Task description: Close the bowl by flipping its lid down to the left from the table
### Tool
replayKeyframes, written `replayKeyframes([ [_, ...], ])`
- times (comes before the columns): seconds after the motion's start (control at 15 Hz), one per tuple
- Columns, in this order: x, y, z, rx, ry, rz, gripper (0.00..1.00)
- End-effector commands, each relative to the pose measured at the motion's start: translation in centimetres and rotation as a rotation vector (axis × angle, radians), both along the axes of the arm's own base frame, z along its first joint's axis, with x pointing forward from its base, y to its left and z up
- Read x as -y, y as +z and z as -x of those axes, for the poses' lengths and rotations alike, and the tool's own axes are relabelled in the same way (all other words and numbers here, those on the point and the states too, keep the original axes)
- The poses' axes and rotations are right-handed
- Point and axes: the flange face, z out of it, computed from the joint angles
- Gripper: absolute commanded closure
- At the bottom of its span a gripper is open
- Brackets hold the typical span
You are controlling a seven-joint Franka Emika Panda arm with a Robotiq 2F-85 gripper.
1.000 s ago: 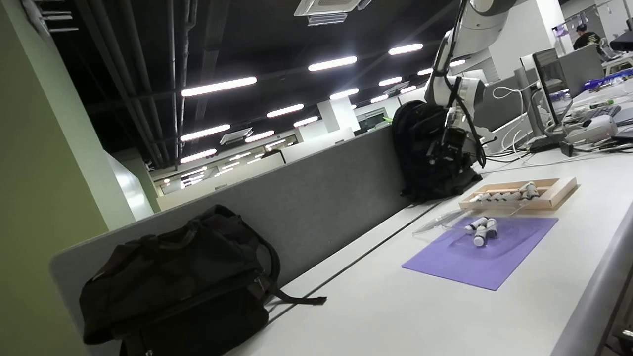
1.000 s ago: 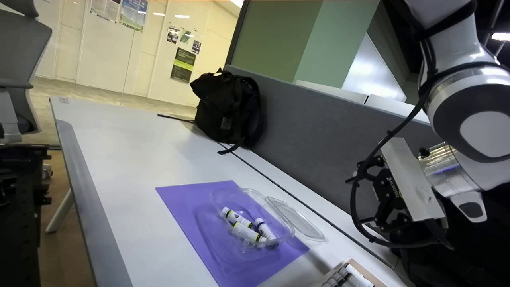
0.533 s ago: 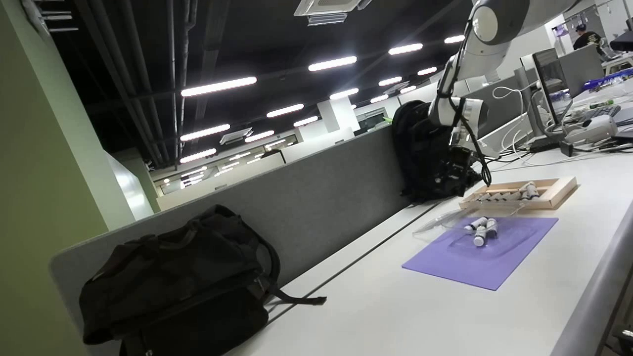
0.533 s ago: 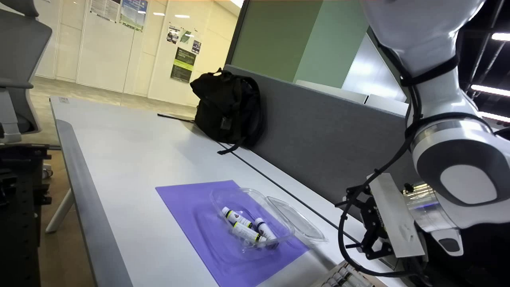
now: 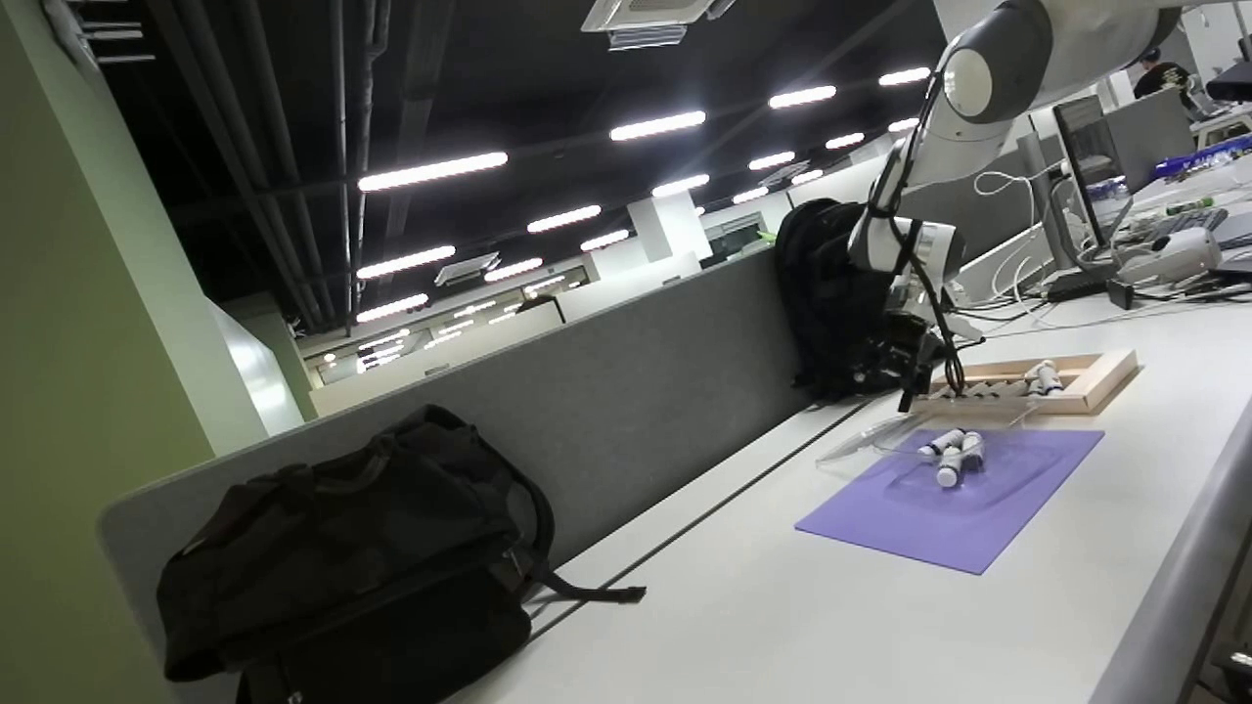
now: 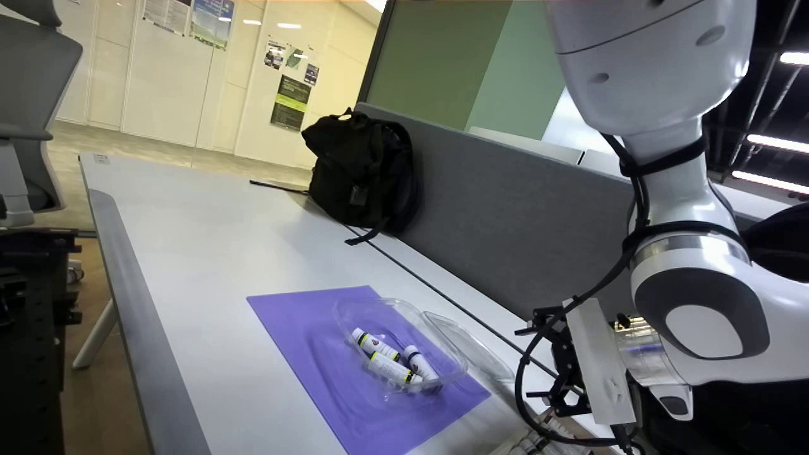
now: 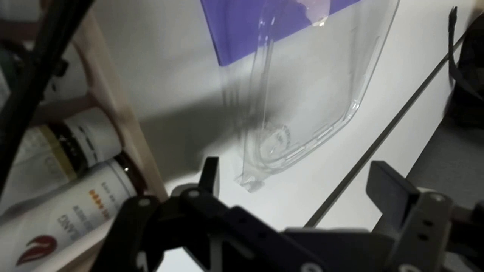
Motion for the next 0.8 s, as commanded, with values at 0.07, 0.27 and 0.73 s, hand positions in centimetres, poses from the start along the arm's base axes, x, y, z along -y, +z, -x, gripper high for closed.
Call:
replayKeyframes([
  [0.07, 0.0, 0.1, -1.1, -0.009, -0.016, -0.045, 0.0],
  [0.27, -0.5, 0.1, -1.6, -0.031, -0.037, -0.047, 0.0],
  [0.73, -1.8, -0.6, -2.5, -0.167, -0.104, -0.012, 0.0],
])
